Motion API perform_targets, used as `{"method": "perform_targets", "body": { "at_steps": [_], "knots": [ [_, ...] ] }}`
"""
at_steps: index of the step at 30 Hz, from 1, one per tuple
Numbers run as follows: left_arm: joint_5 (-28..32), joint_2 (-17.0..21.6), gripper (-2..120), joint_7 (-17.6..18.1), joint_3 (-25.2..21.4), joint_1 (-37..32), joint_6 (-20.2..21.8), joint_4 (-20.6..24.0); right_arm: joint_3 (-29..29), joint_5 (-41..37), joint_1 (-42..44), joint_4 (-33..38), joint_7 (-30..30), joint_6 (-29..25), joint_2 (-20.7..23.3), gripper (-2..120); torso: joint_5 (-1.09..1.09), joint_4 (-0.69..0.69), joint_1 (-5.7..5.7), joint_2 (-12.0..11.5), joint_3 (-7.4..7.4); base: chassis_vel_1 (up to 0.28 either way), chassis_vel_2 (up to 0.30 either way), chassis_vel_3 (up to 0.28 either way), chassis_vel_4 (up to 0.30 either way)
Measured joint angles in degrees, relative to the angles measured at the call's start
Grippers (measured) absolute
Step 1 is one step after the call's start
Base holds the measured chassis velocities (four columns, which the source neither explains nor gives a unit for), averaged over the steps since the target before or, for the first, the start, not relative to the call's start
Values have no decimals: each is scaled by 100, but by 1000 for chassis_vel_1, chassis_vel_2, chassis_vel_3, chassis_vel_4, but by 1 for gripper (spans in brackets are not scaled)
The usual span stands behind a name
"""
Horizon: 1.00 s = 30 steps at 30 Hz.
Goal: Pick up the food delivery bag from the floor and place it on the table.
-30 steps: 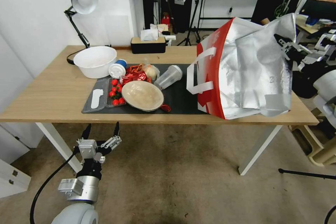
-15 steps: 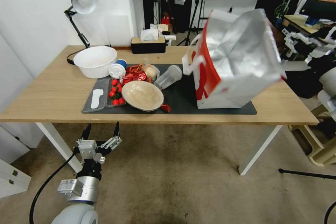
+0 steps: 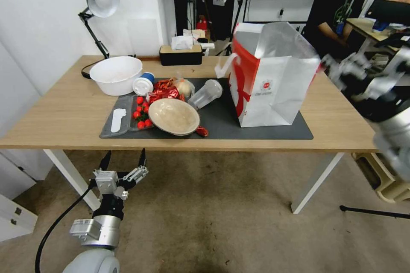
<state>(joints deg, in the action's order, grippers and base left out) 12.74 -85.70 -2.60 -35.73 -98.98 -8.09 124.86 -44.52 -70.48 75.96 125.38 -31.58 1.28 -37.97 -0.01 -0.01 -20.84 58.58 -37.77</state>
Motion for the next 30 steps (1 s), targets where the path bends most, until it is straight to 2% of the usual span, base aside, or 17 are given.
{"method": "perform_targets", "body": {
  "at_steps": [2,4,7,8,11,12,13,16,17,20,27,30],
  "knots": [
    [10,1,100,9,-7,-8,-1,13,60,961,400,111,17,-55,-75,100,-1,0,0,0,0,0,0,0,0],
    [11,-1,100,12,-7,-12,-2,17,80,1262,539,162,173,-55,-119,100,1,0,0,0,0,0,0,0,0],
    [14,-7,100,20,-9,-25,-9,19,270,2314,1099,452,1246,-53,-437,100,0,0,0,0,0,0,0,0,0],
    [14,-7,100,20,-9,-25,-9,19,270,2314,1099,452,1246,-53,-437,100,0,0,0,0,0,0,0,0,0],
    [17,-12,100,21,-7,-29,-14,19,492,3107,1430,550,1962,-212,-800,100,0,-1,0,0,0,0,0,0,0],
    [17,-12,100,21,-7,-29,-14,19,492,3107,1430,550,1962,-212,-800,100,0,-1,0,0,0,0,0,0,0],
    [18,-9,100,20,-5,-32,-18,19,624,3504,1557,549,2362,-364,-1038,100,1,-1,0,0,0,0,0,0,0],
    [23,-7,100,22,-6,-34,-21,19,725,3774,1677,548,2654,-509,-1256,100,1,1,0,0,1,0,0,0,0],
    [26,-4,100,22,-6,-34,-21,19,842,4067,1799,546,2994,-628,-1479,100,0,0,0,0,0,0,0,0,0],
    [33,-3,100,22,-5,-23,-25,5,1016,4668,1983,465,3490,-880,-1972,100,0,0,0,0,0,0,0,0,0],
    [45,5,100,18,-1,-12,-49,-38,1211,5389,2152,67,3978,-1278,-2443,100,0,0,0,0,0,0,0,0,0],
    [56,18,100,16,-6,-11,-52,-41,1296,5469,2208,-31,4105,-1357,-2583,100,0,0,0,0,0,0,0,0,0]
  ]
}}
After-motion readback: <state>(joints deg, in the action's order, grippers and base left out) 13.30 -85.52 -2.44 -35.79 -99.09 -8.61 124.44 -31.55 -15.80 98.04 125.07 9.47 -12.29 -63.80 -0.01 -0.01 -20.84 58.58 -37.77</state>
